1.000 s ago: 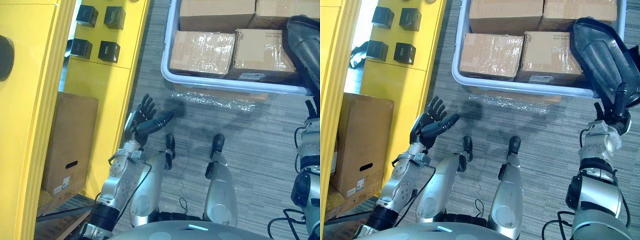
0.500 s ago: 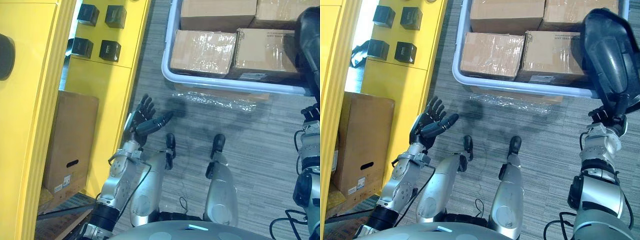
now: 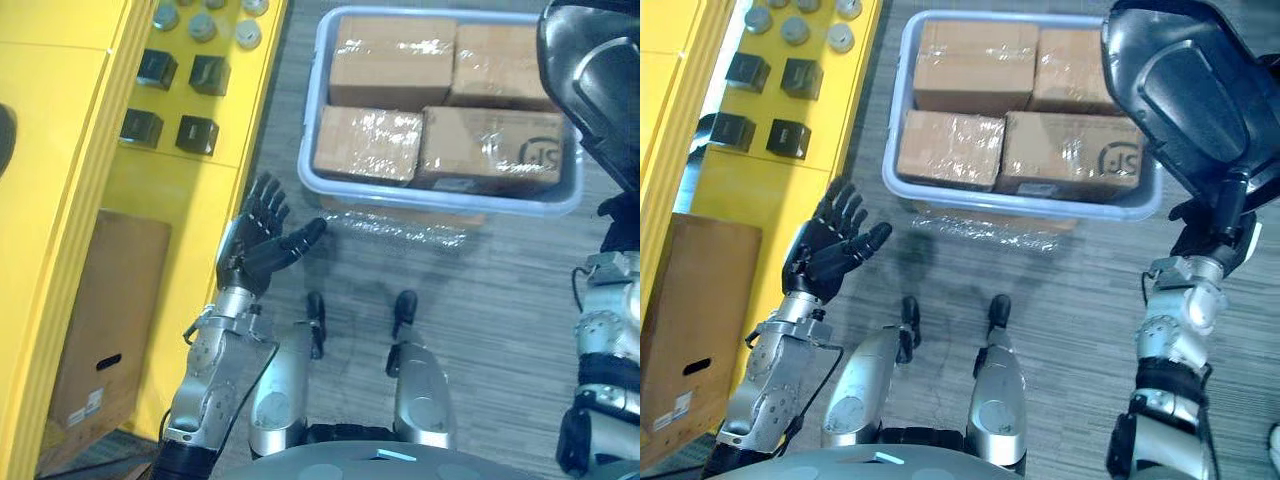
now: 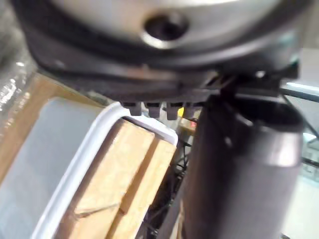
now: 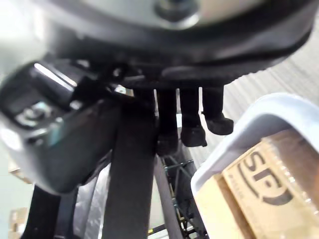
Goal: Walk over and take three plastic housings, then place them on the shelf
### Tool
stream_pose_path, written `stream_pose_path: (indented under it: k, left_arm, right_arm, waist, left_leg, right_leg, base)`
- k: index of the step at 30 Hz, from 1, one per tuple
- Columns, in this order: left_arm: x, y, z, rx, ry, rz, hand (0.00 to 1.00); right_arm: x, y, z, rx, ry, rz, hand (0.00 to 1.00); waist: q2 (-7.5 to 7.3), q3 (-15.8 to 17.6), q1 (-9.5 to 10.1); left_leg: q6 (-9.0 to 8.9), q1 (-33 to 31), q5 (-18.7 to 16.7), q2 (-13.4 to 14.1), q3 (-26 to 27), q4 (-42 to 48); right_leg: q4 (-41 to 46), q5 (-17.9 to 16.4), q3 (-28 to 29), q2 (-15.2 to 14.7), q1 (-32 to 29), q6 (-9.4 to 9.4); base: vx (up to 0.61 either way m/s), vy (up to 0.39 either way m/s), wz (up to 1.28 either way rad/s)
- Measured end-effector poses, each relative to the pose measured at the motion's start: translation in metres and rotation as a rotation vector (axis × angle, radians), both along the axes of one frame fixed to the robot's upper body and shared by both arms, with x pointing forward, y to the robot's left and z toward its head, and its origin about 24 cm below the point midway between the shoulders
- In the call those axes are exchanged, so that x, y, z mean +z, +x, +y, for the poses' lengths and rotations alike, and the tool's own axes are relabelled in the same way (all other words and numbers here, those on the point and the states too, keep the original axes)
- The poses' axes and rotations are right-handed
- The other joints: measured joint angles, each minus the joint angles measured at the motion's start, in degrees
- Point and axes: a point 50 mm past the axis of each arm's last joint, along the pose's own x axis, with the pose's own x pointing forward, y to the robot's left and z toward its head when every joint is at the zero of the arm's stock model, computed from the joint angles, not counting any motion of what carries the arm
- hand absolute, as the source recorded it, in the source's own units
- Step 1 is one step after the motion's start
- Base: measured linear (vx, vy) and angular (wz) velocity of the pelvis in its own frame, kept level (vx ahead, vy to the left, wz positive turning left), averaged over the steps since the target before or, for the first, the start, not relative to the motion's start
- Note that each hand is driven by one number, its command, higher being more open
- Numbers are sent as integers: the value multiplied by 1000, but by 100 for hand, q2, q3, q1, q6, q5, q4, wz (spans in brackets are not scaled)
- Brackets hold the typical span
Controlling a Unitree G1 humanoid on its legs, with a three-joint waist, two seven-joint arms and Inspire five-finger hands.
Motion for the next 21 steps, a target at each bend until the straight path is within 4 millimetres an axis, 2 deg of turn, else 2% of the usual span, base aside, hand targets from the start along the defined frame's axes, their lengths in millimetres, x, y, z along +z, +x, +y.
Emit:
stream_pose_path:
  k: [1,2,4,7,9,15,21]
  left_arm:
    - [3,0,-1,-9,-2,-10,100]
    - [5,1,-3,-17,-5,-16,100]
    - [8,3,-7,-26,-23,-28,100]
    - [14,7,-11,-41,-51,-36,100]
    - [22,12,-12,-69,-137,-49,100]
    - [30,29,-28,-204,-375,-10,100]
    - [17,34,-38,-240,-471,76,100]
  right_arm:
    - [-5,-3,9,6,-2,3,0]
    - [-7,-5,12,8,4,1,0]
    - [-16,-11,25,13,4,18,0]
    - [-27,-18,40,19,-12,51,0]
    - [-33,-20,56,64,-13,63,0]
    - [-43,-12,90,226,-34,77,0]
    - [-44,-7,108,348,-61,67,0]
  waist:
    - [-92,-128,-11]
    - [-132,-209,-6]
    - [-222,-575,-7]
    - [-257,-946,2]
    - [-285,-1173,5]
    - [-360,-1561,5]
    - [-411,-1758,-7]
  left_leg:
    - [-8,133,-5,14,9,-96]
    - [-10,193,-6,10,23,-161]
    - [-13,377,-7,-16,79,-360]
    - [-26,678,-16,-31,143,-580]
    - [-27,901,-16,-37,210,-739]
    - [-10,1233,4,-94,320,-938]
    - [10,1365,17,-141,361,-996]
  right_leg:
    - [-62,0,-1,15,108,0]
    - [-101,0,-2,15,154,0]
    - [-207,6,7,6,269,9]
    - [-273,11,5,4,459,16]
    - [-291,14,25,4,578,21]
    - [-370,47,48,-44,798,67]
    - [-370,58,51,-92,902,85]
  base:
    - [145,-44,-8]
    - [96,-22,-6]
    - [124,-8,-8]
    - [108,9,-11]
    - [58,7,-14]
    - [-6,4,-8]
    - [-61,-1,-2]
